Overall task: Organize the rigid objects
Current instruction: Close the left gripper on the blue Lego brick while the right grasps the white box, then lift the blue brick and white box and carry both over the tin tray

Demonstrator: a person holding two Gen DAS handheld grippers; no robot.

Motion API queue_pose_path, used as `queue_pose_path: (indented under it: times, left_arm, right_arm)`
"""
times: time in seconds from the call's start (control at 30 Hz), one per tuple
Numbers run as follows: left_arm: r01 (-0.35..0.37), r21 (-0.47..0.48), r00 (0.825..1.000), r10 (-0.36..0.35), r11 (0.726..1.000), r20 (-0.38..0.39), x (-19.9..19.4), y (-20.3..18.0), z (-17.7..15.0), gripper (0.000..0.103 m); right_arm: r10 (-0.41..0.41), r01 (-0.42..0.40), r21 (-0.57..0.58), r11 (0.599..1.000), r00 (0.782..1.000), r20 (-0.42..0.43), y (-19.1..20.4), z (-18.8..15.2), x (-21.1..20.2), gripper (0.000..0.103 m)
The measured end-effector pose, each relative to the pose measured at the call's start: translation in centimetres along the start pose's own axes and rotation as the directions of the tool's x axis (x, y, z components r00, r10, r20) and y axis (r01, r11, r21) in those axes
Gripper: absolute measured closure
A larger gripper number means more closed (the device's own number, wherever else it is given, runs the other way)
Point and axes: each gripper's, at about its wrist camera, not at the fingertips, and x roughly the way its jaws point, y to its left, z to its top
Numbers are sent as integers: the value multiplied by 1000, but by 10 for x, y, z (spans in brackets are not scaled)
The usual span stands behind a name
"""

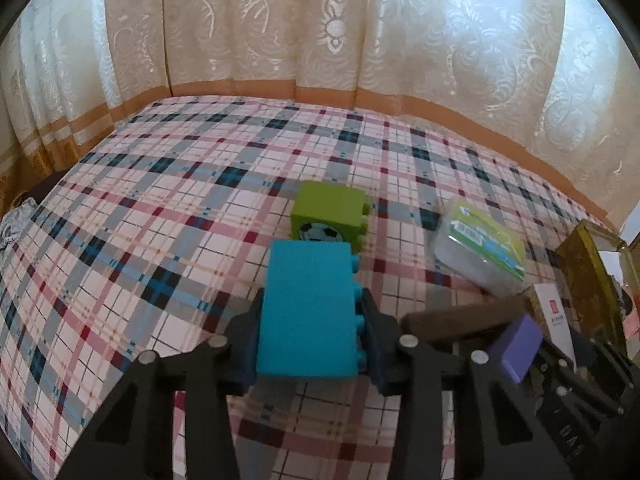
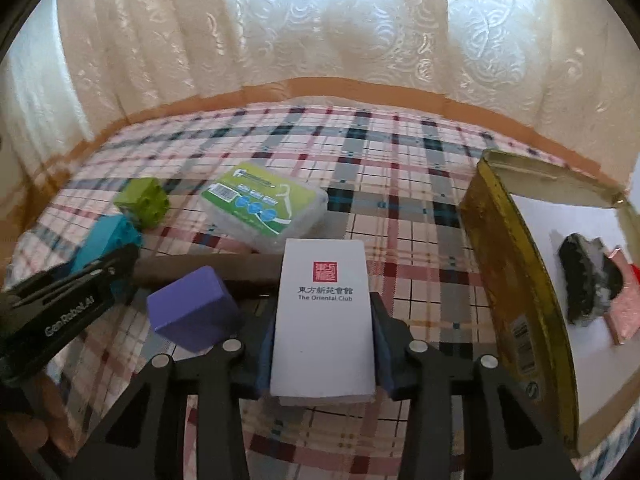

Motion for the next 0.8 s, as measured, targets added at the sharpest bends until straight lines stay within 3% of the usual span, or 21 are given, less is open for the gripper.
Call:
queue_pose_path:
  times: [0.13, 0.23, 0.4, 0.53, 0.7, 0.8]
  left_arm:
    - [14, -32, 998, -12, 999, 62, -13, 6, -2, 62]
    - [9, -46, 991, -3, 999, 132, -26, 10, -4, 62]
    - [-16, -57, 966, 30, 998, 258, -50, 13, -8, 62]
    - [-20, -71, 940, 43, 997, 338, -65, 14, -11, 62]
    - [-26, -67, 920, 50, 997, 390, -74, 10, -14, 62]
    - [-21, -56, 919, 41, 998, 391, -74, 3, -15, 62]
  right_arm:
    - [119, -120, 42, 992, 993, 28, -22, -4, -8, 60]
    - [162, -165, 22, 986, 982, 93, -26, -6, -21, 60]
    - [215, -210, -50, 977, 945, 247, -24, -9, -58, 60]
    - [213, -201, -72, 977, 918, 334, -22, -10, -76, 60]
    - [162, -142, -80, 987, 905, 395, -23, -13, -89, 60]
    - [140, -108, -99, 989, 898, 417, -23, -16, -94, 60]
